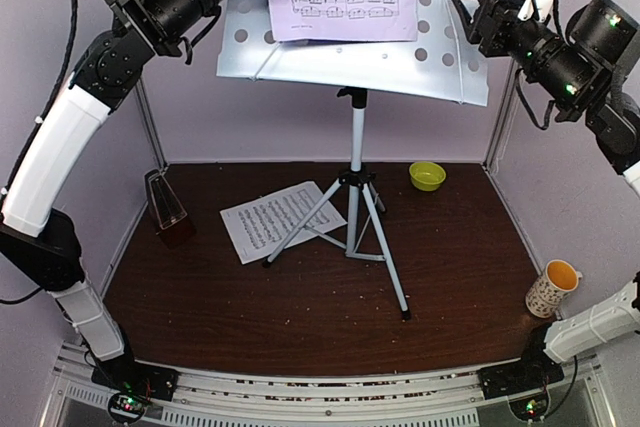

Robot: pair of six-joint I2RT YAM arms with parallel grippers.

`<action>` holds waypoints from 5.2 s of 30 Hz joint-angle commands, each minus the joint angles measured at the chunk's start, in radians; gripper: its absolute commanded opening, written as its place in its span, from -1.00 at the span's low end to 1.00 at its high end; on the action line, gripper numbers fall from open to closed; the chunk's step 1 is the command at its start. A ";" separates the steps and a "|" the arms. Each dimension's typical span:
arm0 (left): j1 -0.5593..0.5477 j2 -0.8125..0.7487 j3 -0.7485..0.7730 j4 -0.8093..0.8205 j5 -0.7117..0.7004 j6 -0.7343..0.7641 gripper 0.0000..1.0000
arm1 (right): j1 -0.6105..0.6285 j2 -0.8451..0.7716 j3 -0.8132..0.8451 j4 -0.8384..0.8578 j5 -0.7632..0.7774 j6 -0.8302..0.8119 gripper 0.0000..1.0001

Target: Set up the instrument practice props

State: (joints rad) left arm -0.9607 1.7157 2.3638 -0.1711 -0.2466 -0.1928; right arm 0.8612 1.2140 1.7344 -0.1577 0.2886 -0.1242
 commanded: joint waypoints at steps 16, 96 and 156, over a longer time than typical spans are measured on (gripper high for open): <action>0.004 0.010 -0.016 0.016 -0.002 -0.068 -1.00 | -0.018 0.020 0.017 -0.019 0.086 0.086 0.02; -0.180 0.097 -0.119 0.363 -0.076 0.316 -1.00 | -0.020 0.007 -0.196 0.348 -0.007 0.106 -1.00; -0.105 0.264 0.015 0.257 0.000 0.066 -1.00 | 0.005 -0.029 -0.340 0.589 -0.082 -0.022 -1.00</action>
State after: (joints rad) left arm -1.0733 1.9530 2.3634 0.1032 -0.2516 -0.1299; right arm 0.8536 1.2133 1.4025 0.3996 0.2352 -0.1276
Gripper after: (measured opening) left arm 0.004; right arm 0.030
